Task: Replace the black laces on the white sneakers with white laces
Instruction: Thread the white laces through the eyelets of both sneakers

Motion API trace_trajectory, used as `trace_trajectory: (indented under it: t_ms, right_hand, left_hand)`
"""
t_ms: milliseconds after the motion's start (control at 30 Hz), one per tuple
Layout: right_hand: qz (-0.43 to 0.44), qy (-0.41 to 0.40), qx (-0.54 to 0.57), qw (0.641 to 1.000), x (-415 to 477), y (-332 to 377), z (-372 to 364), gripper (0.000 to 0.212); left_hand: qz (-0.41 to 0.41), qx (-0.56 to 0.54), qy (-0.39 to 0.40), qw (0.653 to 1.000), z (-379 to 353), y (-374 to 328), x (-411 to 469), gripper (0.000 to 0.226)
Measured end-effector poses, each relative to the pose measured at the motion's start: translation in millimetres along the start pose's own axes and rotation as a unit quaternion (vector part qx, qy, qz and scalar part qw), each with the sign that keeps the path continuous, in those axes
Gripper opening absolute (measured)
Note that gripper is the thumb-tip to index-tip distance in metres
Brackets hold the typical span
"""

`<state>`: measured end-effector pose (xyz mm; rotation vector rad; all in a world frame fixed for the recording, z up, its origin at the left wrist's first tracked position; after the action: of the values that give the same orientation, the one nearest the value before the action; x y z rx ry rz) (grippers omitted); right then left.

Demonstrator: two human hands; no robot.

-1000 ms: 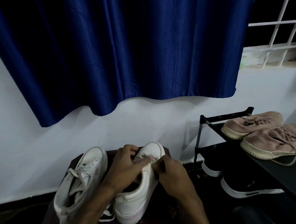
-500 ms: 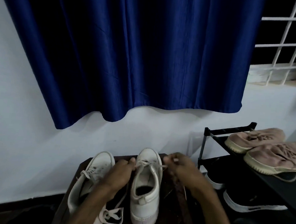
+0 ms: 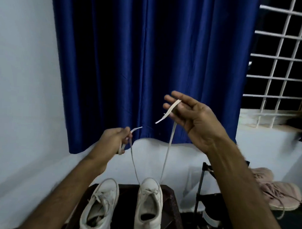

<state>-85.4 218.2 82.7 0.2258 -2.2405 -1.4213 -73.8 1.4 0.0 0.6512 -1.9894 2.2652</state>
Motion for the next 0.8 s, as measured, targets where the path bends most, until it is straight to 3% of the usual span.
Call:
trace_trajectory:
  t_ms: [100, 200, 333, 400, 500, 533, 600, 667, 800]
  right_hand:
    - [0.018, -0.039, -0.073, 0.996, -2.3, -1.6, -8.7, 0.022]
    - [0.030, -0.087, -0.150, 0.984, -8.0, -7.9, -4.3, 0.012]
    - [0.052, -0.168, -0.357, 0.917, -12.4, -20.0, 18.4, 0.012]
    - [0.056, -0.196, -0.431, 0.879, -10.3, -27.1, 35.0, 0.014]
    - [0.051, -0.220, -0.476, 0.850, -7.2, -33.7, 55.2, 0.016]
    - [0.048, -0.218, -0.461, 0.859, -7.9, -34.9, 58.3, 0.015]
    - [0.017, -0.189, -0.365, 0.911, -8.6, -43.7, 63.1, 0.019]
    - [-0.043, -0.163, -0.291, 0.942, -9.1, -60.2, 68.9, 0.026]
    - [-0.156, -0.162, -0.330, 0.917, -8.4, -108.6, 91.5, 0.039]
  left_hand:
    - [-0.063, 0.172, 0.004, 0.983, 7.7, 17.0, -2.0, 0.032]
    - [-0.068, 0.339, 0.024, 0.938, 10.2, 46.3, -12.8, 0.029]
    - [-0.047, 0.471, 0.092, 0.876, 0.8, 83.3, -36.0, 0.030]
    - [-0.045, 0.485, 0.100, 0.867, -7.3, 93.5, -44.8, 0.029]
    - [-0.066, 0.471, 0.074, 0.877, -20.1, 99.1, -53.8, 0.038]
    - [-0.057, 0.445, 0.075, 0.890, -23.9, 100.8, -56.7, 0.040]
    - [-0.011, 0.382, 0.113, 0.917, -33.9, 111.1, -61.9, 0.039]
    - [0.021, 0.366, 0.161, 0.916, -44.8, 123.7, -67.2, 0.036]
    - [-0.002, 0.361, 0.113, 0.926, -51.1, 133.8, -70.2, 0.030]
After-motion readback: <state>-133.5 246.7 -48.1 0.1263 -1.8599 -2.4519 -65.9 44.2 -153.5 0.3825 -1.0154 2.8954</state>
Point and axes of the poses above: each hand's wrist, its own x-axis towards the middle knuckle, its own z-axis out of the back of the hand, y = z × x, the point moved 6 cm from there along x, towards the middle knuckle, and after that the axes turned 8 degrees about -z, right-handed, at the moved point
